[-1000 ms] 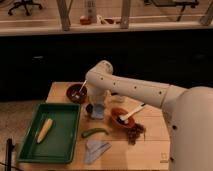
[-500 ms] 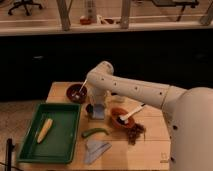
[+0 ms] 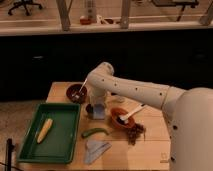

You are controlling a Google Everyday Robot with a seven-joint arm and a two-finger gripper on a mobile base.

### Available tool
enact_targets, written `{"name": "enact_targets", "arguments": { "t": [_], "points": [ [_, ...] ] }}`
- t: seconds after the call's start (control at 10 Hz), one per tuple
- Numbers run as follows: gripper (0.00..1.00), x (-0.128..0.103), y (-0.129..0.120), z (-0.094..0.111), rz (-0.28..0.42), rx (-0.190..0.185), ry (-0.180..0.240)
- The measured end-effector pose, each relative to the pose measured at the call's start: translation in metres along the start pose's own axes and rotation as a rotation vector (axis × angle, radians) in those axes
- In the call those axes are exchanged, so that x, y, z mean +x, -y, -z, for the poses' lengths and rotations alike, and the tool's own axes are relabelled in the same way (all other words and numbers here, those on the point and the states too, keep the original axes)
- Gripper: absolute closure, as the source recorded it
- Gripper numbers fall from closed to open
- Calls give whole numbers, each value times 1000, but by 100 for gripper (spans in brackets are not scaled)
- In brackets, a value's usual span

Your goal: Place sponge in metal cup

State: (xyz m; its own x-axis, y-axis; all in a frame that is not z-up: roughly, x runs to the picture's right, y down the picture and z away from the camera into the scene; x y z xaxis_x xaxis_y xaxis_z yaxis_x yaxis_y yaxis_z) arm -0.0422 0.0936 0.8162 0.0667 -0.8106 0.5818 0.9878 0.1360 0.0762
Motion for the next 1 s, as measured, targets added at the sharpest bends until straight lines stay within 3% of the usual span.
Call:
{"name": "enact_targets", "arguments": {
  "t": [1.0],
  "points": [
    [100,10,19,-2,43,16,33]
  ]
}}
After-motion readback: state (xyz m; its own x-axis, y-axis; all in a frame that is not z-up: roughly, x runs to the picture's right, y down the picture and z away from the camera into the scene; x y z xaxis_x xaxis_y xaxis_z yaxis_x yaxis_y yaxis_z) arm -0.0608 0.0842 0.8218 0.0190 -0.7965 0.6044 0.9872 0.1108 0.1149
